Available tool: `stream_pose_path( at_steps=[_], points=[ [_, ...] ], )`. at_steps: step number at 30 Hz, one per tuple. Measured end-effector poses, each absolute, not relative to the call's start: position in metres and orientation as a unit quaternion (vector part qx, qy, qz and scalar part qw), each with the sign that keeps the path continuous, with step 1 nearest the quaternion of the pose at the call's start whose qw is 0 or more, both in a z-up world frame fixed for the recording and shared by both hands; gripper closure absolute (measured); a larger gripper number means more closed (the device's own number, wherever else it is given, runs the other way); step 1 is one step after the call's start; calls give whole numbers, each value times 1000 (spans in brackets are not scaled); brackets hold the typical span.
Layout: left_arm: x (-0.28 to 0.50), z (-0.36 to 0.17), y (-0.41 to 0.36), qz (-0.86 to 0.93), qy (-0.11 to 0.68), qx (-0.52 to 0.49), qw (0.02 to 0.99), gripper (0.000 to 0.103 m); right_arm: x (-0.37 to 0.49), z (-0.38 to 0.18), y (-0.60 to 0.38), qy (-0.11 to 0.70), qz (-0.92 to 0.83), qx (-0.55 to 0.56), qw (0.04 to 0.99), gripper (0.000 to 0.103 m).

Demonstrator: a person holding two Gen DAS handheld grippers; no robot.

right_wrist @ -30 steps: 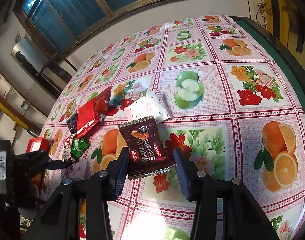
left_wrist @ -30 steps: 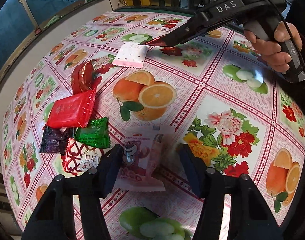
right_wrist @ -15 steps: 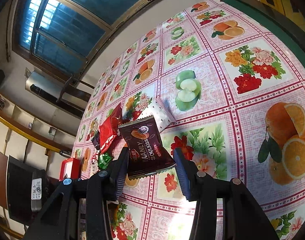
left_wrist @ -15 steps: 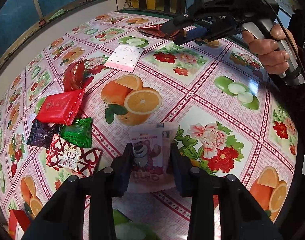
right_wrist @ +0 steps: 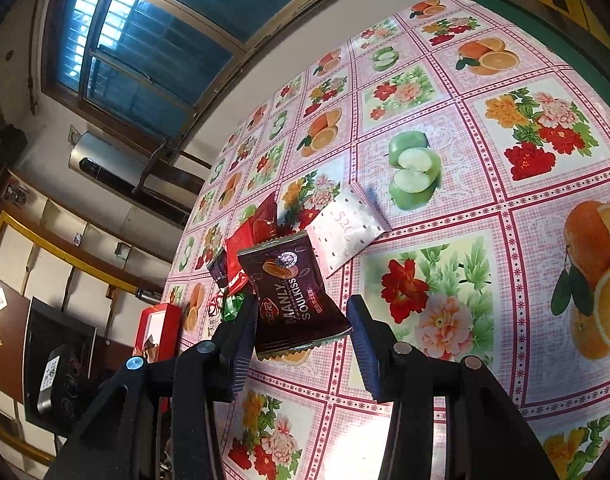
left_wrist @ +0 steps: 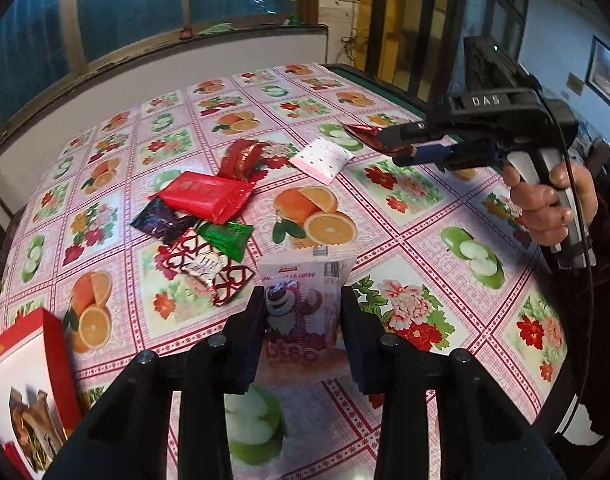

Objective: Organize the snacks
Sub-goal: 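Put the pink packet in the gift box with the left gripper while the right drops the dark packet in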

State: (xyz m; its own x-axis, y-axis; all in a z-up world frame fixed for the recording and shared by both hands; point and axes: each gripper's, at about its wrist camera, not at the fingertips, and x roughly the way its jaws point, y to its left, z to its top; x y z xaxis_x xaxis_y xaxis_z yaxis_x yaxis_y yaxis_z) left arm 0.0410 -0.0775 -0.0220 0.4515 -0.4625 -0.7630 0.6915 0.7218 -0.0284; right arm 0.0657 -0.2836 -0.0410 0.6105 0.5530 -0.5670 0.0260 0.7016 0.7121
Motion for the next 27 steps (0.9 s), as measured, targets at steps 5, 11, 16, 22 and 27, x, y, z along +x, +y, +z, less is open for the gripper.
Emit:
stream_pose_path(
  at_steps=[5,11,16,22,27],
  points=[
    [25,-2,-42,-303,374,110,870,68,64,-41,-270,413,166,347,826,55],
    [4,12,3,-252,355,93,895,68,61,-40,-216,413,207,330,823,55],
    [-11,18,57,-207,346,72,912,68,49,-31,-155,400,255,321,820,54],
    [-18,19,133,-132,351,54,925,68,44,-7,-60,371,337,306,809,54],
    [-20,13,185,-94,350,47,931,68,44,1,16,363,359,272,816,54]
  ],
)
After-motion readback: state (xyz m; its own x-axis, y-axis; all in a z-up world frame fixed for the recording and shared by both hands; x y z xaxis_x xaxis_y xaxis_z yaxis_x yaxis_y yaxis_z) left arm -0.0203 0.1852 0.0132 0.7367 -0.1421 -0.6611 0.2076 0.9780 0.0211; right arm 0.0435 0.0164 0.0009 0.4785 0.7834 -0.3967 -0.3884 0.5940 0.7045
